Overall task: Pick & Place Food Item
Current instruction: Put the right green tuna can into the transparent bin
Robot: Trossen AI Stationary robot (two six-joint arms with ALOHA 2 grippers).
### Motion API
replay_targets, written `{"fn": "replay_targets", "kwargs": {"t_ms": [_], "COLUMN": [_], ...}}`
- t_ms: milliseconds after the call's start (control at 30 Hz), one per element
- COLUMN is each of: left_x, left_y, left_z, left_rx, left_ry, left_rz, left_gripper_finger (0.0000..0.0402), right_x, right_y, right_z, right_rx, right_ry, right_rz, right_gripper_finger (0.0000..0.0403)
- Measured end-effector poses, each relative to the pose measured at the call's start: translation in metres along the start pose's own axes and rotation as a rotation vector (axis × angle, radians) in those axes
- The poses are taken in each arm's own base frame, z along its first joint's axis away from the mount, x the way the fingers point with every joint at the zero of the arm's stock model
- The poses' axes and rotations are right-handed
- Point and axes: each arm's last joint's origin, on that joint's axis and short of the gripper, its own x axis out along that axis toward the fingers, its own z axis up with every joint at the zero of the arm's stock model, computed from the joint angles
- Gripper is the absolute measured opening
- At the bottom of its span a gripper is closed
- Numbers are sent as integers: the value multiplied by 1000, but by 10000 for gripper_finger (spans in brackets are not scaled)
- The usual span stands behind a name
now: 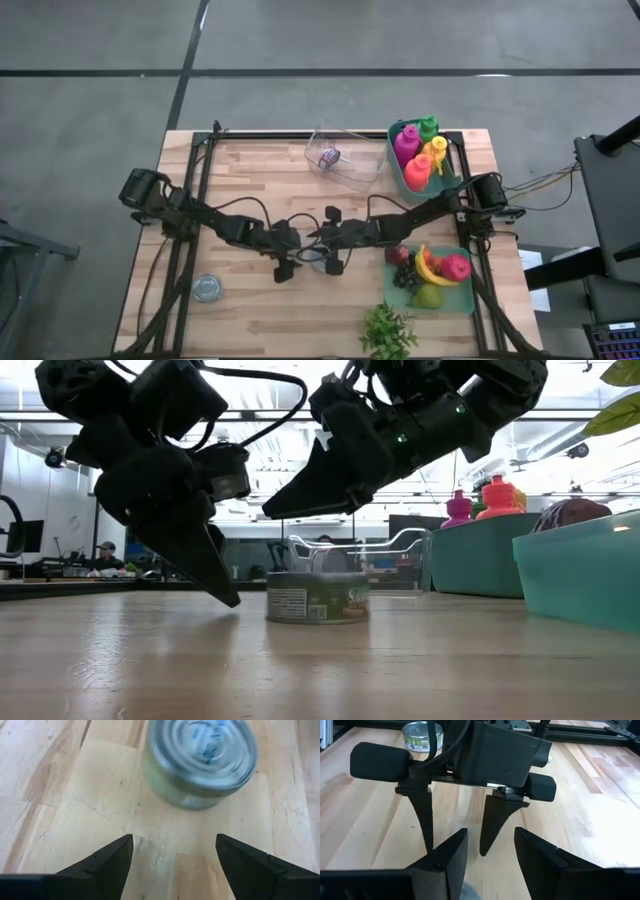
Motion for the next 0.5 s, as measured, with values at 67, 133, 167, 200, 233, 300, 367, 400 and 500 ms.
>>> {"fn": "replay_targets", "kwargs": {"t_ms": [67,133,167,200,233,300,367,400,500], "left_x": [0,0,0,0,0,0,-1,-2,-7], "left_y": [0,1,1,1,1,0,-2,-3,-8], "left_z": [0,0,0,-1,-1,0,4,7,18], "left_rx": [-1,-1,-1,-1,-1,9,33,56,154], "left_ry": [3,5,6,6,5,-2,-10,-18,-53], "left_rz": [2,3,3,3,3,1,-3,-6,-18], "left_gripper_finger": [289,289,289,289,289,289,289,289,289], "right_x": [0,0,0,0,-1,-3,-5,-6,-7], "right_y": [0,0,0,0,1,2,4,5,7], "right_z": [0,0,-1,-3,-5,-11,-15,-17,-22], "right_rx": [3,3,2,-2,-7,-9,-1,3,6], "right_ry": [2,3,11,30,55,127,196,224,270], "right_rz": [0,0,-1,-1,1,1,1,-1,-5], "right_gripper_finger": [157,157,157,157,157,157,157,157,157]}}
